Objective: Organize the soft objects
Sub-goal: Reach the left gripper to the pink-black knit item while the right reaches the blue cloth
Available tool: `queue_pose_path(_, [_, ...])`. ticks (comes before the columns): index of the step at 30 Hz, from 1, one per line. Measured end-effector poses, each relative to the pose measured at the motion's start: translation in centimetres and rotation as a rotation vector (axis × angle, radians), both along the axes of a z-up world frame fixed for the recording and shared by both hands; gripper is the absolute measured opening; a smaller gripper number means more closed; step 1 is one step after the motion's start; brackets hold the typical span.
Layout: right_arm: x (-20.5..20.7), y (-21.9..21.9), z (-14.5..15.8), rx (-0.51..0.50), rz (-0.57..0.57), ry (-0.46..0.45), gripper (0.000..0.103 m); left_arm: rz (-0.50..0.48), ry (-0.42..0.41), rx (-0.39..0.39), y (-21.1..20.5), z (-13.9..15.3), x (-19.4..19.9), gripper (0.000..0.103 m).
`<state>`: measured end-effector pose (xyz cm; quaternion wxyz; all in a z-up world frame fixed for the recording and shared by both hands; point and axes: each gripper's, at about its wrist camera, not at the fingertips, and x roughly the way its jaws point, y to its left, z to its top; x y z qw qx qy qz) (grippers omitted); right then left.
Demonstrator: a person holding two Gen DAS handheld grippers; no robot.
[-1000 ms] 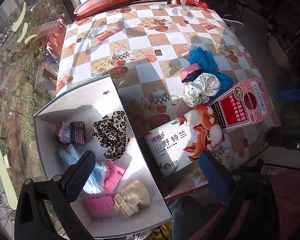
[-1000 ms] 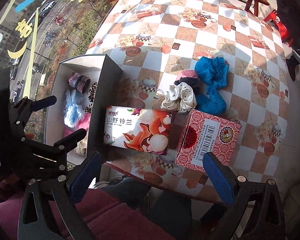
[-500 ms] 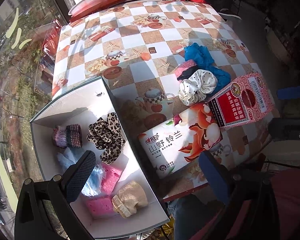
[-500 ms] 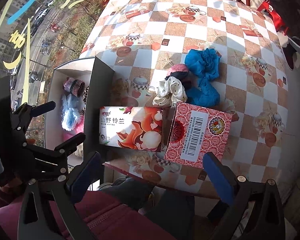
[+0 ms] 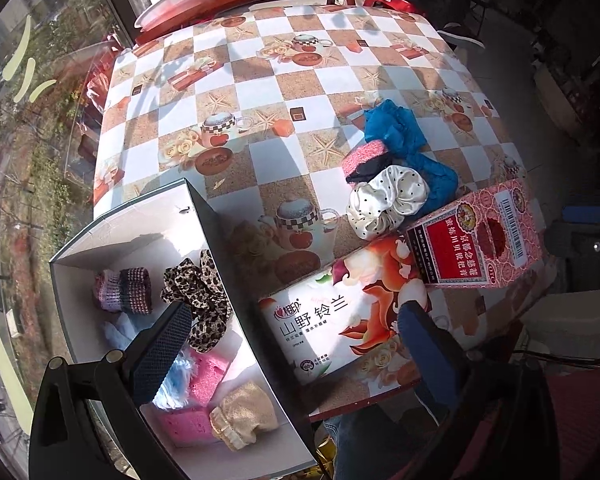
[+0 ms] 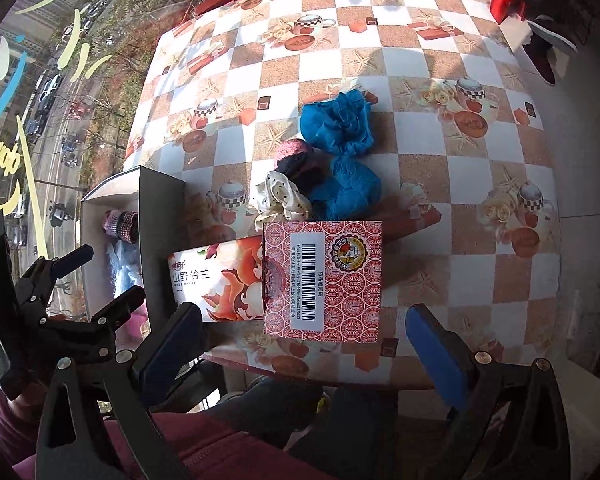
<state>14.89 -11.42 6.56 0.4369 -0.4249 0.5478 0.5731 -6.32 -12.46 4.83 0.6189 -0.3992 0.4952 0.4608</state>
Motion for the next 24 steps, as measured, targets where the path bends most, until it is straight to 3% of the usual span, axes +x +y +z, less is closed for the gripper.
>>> queue_pose_path(8, [4.1,2.3,-1.0,-0.016,-0.091,-0.025,0.103,-0.004,0.010,-0.005,4.1,-0.6,2.4,0.103])
queue_pose_path(13, [5.6,5.0,-2.4,-0.044,-0.087,-0.030,0.103,0.025,-0.053,-0.071,8.5,-2.2,3.5,0.103])
queue_pose_path(24, [5.2,11.1,-11.0,-0.226,0.007,0.023,0.103,-0.045,-0.078,-0.229,14.5,-8.5,8.7,0.103])
